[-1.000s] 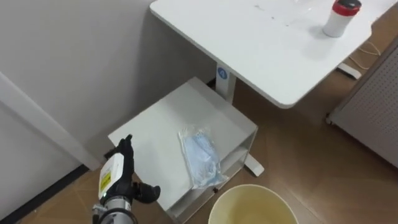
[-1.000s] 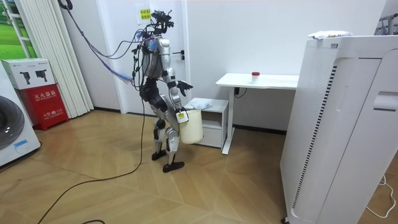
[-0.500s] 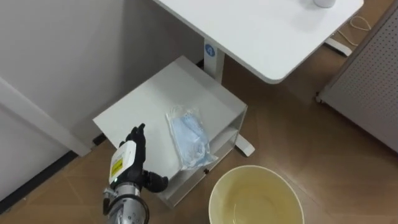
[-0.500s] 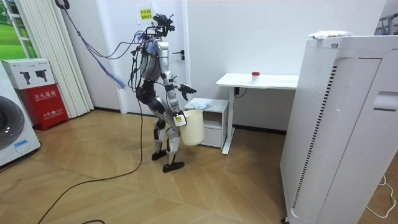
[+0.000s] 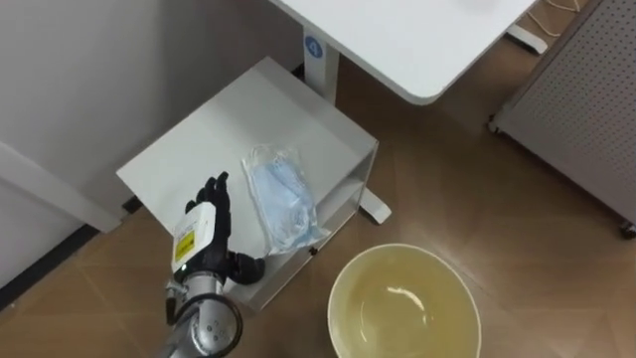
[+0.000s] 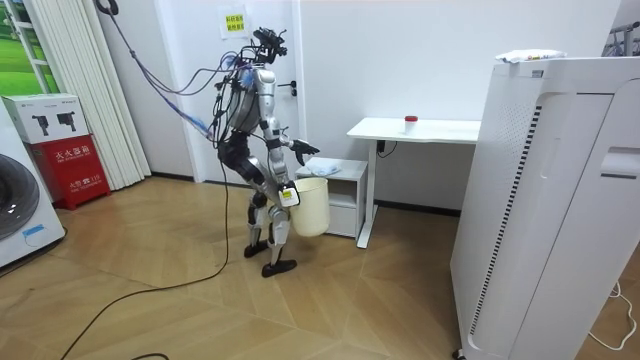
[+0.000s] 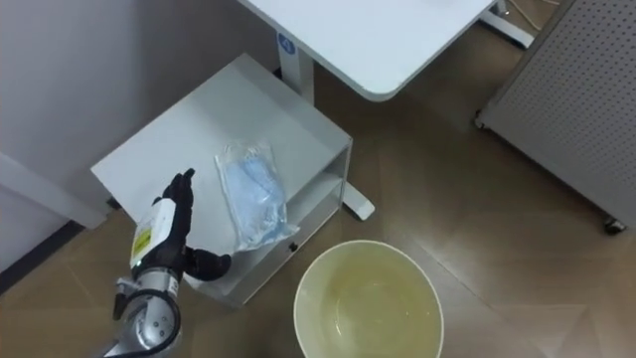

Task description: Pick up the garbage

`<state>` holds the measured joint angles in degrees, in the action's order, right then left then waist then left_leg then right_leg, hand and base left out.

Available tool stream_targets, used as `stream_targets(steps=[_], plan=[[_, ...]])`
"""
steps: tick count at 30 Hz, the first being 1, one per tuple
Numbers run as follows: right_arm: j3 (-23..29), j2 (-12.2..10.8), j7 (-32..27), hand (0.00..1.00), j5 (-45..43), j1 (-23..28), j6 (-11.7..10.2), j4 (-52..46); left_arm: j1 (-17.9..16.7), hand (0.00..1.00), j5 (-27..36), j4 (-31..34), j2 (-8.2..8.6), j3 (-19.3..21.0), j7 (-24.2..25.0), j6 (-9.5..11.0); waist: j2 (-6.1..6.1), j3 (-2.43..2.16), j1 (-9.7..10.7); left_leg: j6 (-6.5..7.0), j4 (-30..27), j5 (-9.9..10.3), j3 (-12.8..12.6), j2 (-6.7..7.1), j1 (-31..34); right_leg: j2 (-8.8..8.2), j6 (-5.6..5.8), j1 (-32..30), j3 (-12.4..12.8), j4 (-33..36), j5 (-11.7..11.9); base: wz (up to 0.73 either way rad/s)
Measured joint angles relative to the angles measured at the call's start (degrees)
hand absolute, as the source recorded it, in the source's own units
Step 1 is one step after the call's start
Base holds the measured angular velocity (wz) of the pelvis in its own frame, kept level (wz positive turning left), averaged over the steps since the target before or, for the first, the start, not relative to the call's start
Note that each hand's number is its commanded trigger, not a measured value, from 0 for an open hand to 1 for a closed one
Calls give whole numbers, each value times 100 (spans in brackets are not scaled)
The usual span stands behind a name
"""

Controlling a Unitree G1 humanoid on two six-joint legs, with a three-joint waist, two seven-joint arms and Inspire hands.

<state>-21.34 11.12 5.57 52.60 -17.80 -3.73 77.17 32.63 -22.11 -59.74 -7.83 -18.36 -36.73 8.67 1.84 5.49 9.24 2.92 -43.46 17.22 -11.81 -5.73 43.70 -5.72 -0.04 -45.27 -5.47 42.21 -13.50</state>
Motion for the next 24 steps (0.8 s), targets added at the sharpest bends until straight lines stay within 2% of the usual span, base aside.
stream_targets(steps=[2,7,11,14,16,18,24], plan=[[-1,3,-2,100,164,-16,1,-46,104,0,-2,-1,1,-3,-114,0,-2,2,29,-5,-279,111,39,-67,209,5,-26,-189,-21,254,-100,3],[-32,6,10,100,468,-24,-28,-177,333,0,-92,-254,-35,-117,-277,-3,-14,9,211,-14,-917,395,119,-80,586,-21,-23,-579,29,953,-432,5],[-47,19,85,100,773,-29,-44,-175,402,0,-235,-344,-141,-216,-303,-96,-14,9,308,-37,-1300,541,121,-155,875,-4,-68,-888,52,1328,-564,-3],[-46,141,84,100,903,-21,-43,-153,403,0,-409,-335,-246,-382,-301,-182,-15,11,437,-42,-1554,640,145,-161,1045,-12,-68,-1049,63,1609,-706,5],[-47,253,69,100,942,-11,-46,-154,412,0,-531,-320,-254,-386,-302,-208,-14,10,460,-60,-1664,679,165,-173,1151,-7,-82,-1152,61,1710,-732,-2],[-49,334,-12,100,1047,19,-50,-146,426,0,-625,-319,-257,-507,-308,-216,-14,10,464,-64,-1819,727,169,-242,1293,28,-108,-1294,59,1826,-753,-9],[-49,352,-170,100,1162,101,-59,-10,597,0,-959,-322,-259,-740,-311,-228,-5,10,478,-100,-2152,821,233,-351,1629,121,-158,-1631,70,2084,-783,-9]])
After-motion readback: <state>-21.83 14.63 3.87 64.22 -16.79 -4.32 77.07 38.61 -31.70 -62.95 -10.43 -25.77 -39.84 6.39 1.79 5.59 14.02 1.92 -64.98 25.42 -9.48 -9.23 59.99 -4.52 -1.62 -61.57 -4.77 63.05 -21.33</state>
